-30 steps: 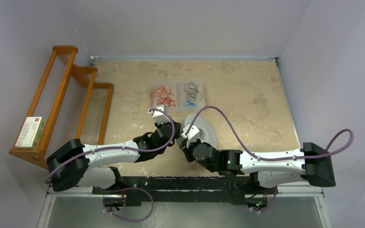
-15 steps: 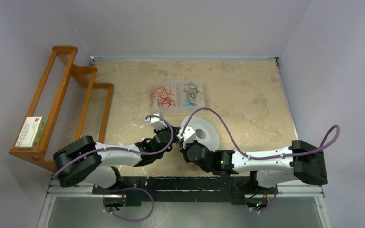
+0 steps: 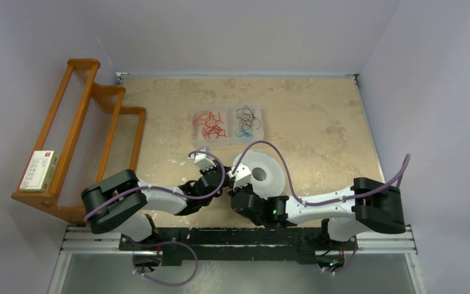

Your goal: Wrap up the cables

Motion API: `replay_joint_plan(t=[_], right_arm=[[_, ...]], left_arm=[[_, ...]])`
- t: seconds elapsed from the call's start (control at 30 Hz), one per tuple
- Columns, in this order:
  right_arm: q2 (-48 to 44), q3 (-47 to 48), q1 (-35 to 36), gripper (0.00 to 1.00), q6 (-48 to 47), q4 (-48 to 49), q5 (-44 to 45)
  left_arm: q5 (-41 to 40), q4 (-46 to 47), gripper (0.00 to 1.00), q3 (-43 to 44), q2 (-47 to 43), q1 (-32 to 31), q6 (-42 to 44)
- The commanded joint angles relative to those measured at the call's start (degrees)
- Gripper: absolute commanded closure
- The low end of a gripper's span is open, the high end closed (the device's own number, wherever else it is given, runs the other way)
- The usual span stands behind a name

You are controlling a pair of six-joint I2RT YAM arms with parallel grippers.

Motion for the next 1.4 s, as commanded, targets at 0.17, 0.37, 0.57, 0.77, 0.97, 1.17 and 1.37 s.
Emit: replay_joint_plan(t=[0.17, 0.37, 0.57, 0.77, 0.97, 1.17, 1.37], right_arm=[[3.67, 0.10, -2.08, 1.00, 12.52, -11.34, 11.36], [3.84, 0.41, -2.07, 1.00, 13.43, -12.06, 11.61], [4.46, 1.04, -2.07, 1.00, 16.88, -14.19, 12.85], [7.35, 2.85, -2.08, 1.00, 19.15, -14.23, 13.28], [10.25, 4.56, -2.07, 1.00, 21.97, -15.32, 14.29], [11.27, 4.93, -2.07, 0.92, 24.54, -14.58, 14.86], [13.92, 7.78, -2.08, 0.80, 26.94, -16.74, 16.18]], left_arm=[[7.28, -10.17, 0.85, -1.40, 1.43, -1.84, 3.39], [7.01, -10.16, 0.81, -1.48, 1.37, -1.86, 2.81], [7.83, -10.48, 0.76, -1.21, 0.74, -1.87, 3.13], [9.47, -9.79, 0.70, -1.47, -0.06, -1.87, 4.26], [10.58, -9.80, 0.66, -2.18, -1.12, -1.87, 4.54], [8.88, -13.98, 0.65, -2.66, -4.16, -1.86, 5.26], [7.05, -19.32, 0.65, -2.42, -8.90, -1.87, 6.59]])
